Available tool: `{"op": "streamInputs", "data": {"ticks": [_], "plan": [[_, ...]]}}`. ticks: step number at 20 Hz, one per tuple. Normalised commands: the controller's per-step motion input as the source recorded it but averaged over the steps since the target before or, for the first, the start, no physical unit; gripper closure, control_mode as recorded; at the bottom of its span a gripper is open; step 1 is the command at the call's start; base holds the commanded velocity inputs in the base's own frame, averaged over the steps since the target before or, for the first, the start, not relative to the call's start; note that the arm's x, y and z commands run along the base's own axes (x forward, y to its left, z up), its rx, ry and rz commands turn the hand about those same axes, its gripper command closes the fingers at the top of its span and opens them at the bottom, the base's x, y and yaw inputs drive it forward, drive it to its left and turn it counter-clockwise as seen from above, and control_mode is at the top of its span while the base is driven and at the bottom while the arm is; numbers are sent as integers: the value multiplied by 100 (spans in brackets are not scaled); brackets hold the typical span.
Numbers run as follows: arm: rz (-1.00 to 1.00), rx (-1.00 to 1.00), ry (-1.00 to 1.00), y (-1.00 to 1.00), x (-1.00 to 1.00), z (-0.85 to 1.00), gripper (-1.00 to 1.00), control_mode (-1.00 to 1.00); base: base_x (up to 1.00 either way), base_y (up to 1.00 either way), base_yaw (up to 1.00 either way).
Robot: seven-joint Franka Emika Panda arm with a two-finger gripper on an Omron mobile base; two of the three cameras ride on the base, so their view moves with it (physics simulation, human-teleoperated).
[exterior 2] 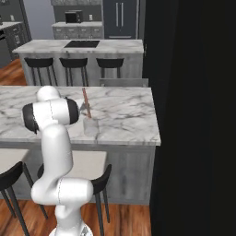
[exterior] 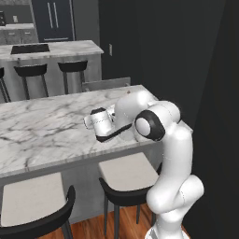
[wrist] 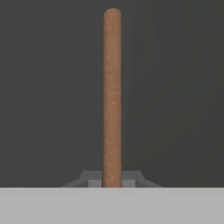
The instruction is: Take a straw from the drawer in front and place it inside the glass cup on the dining counter.
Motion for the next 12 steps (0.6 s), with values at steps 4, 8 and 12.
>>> {"op": "streamInputs", "data": {"ticks": [4, 8, 12], "plan": [[0, 0, -4, 0, 0, -31, 100, -100, 0, 0, 0], [0, 0, -5, 0, 0, -29, 100, -100, 0, 0, 0], [0, 0, -7, 0, 7, -16, 100, -100, 0, 0, 0]]}}
